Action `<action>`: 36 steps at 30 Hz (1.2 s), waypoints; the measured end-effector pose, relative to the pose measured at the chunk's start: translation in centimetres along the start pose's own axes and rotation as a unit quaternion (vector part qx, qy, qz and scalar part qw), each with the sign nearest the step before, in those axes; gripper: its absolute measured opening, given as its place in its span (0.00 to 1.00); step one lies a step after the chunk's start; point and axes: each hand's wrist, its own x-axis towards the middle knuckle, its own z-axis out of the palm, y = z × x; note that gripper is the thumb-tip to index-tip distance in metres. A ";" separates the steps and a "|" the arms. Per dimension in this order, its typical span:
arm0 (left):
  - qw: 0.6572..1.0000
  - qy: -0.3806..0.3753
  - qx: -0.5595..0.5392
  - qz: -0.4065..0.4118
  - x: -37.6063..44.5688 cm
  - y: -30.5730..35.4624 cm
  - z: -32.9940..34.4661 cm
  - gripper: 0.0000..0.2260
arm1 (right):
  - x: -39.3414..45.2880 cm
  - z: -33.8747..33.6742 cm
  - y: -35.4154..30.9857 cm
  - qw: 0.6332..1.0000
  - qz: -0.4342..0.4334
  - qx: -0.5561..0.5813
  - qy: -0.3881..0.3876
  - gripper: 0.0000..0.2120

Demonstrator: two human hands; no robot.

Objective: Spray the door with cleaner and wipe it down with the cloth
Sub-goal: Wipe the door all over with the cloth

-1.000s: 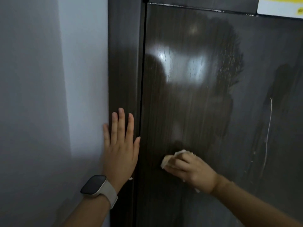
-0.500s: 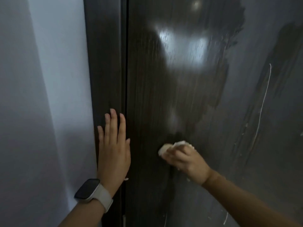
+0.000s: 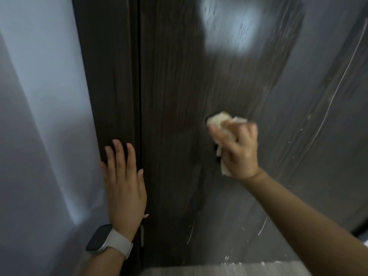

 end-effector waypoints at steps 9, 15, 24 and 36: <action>1.000 -0.012 0.019 0.008 -2.5 -2.3 1.1 0.31 | -7.5 -0.1 -2.5 0.968 -0.068 0.050 -0.236 0.12; 0.999 -0.013 0.044 0.027 -2.4 -2.9 1.1 0.30 | -2.1 0.1 -1.7 0.996 0.084 -0.006 0.017 0.12; 0.999 -0.018 0.044 0.018 -2.6 -2.6 0.6 0.30 | -15.5 2.9 -7.6 0.971 -0.051 0.078 -0.220 0.12; 0.999 -0.015 0.039 0.011 -2.4 -2.7 0.3 0.32 | -5.7 4.5 -7.2 0.995 -0.018 0.073 -0.058 0.12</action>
